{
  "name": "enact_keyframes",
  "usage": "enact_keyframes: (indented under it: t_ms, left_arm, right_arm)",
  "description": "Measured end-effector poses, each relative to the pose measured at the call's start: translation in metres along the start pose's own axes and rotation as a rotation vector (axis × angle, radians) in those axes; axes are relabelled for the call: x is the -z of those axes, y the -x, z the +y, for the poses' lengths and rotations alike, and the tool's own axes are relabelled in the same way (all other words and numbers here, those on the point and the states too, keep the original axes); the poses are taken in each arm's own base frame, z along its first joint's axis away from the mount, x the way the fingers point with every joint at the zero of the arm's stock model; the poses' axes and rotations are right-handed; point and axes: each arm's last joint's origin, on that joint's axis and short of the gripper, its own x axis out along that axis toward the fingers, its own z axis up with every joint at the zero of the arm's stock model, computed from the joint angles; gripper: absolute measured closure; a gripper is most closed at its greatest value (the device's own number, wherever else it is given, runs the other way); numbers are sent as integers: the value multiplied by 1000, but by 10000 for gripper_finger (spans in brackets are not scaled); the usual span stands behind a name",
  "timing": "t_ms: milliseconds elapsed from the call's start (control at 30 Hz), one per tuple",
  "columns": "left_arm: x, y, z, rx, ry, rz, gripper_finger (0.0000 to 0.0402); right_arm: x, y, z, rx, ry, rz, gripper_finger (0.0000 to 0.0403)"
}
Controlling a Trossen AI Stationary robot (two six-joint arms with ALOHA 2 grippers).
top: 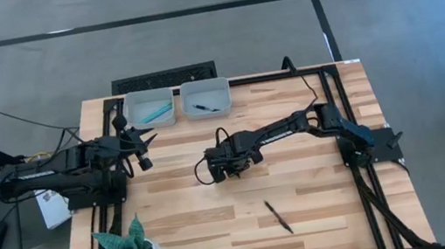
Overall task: Sort pens & pencils
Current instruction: Put the top black pen into the right gray bin
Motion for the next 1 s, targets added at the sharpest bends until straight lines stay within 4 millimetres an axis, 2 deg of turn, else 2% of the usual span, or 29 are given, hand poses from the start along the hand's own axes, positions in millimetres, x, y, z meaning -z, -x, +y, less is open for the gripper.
enact_keyframes:
  t_ms: [200,667,1000]
  left_arm:
    - [0,0,0,0,0,0,319]
    - [0,0,0,0,-1,0,319]
    - [0,0,0,0,-1,0,319]
  right_arm:
    - [0,0,0,-1,0,-1,299]
    - [0,0,3,-23,55,-18,234]
    - [0,0,2,-16,19,-18,245]
